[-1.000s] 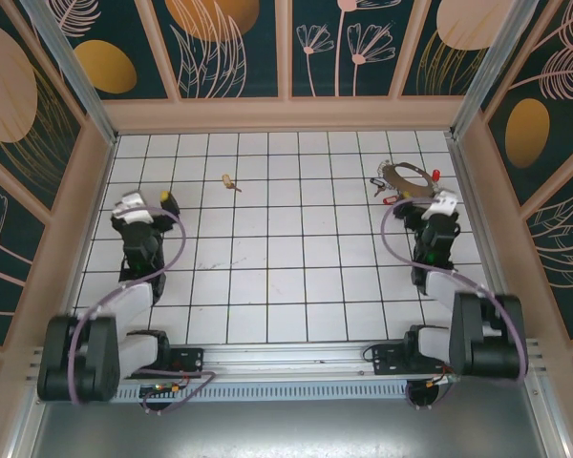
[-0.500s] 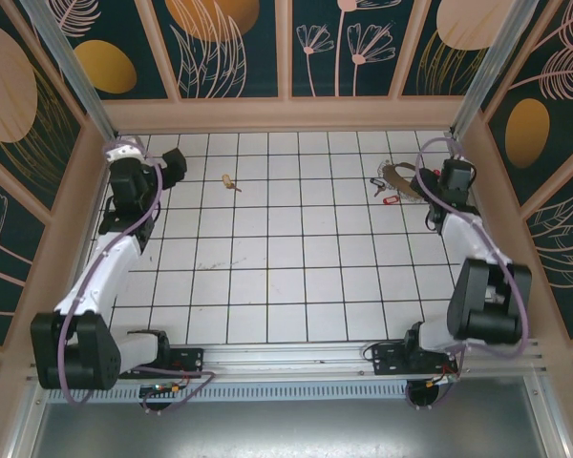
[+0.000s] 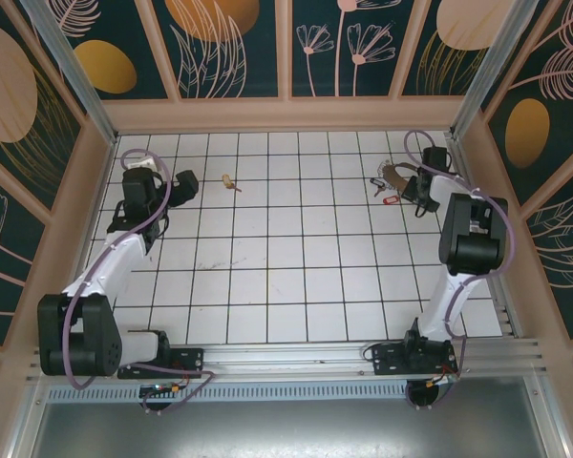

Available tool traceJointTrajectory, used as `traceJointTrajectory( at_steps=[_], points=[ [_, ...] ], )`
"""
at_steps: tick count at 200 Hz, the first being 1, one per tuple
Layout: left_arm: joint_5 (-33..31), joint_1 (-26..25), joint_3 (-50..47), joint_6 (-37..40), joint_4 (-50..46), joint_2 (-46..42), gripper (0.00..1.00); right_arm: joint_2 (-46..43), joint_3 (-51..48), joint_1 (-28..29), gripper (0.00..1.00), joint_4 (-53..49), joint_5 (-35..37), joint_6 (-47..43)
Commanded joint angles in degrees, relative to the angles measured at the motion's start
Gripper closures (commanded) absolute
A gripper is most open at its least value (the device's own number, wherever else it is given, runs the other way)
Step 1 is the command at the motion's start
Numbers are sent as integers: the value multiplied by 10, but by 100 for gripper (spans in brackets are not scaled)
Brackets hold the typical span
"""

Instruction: Put the keys on the keyring

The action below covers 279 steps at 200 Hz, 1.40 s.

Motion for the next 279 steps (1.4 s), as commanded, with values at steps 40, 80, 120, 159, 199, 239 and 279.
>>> traceJointTrajectory(
  at_steps=[40, 80, 120, 159, 199, 239, 279],
  points=[
    [-7, -1, 7, -3, -8, 9, 1, 102, 134, 15, 47, -103, 49, -23],
    [-11, -1, 7, -3, -8, 13, 1, 128, 143, 22, 54, -143, 57, -27],
    [-13, -1, 7, -6, -9, 15, 1, 51, 39, 65, 64, -130, 46, -31],
    [-6, -1, 5, -12, -8, 22, 1, -11, -49, 125, 70, -134, 38, -29],
    [-9, -1, 3, -15, -8, 27, 1, -100, -128, 236, 70, -156, 18, 8],
    [-6, -1, 4, -15, -8, 33, 1, -194, -186, 334, 67, -197, 14, 37],
    [-5, -1, 4, -15, -8, 41, 1, -248, -146, 348, 55, -234, 29, 10]
  ],
)
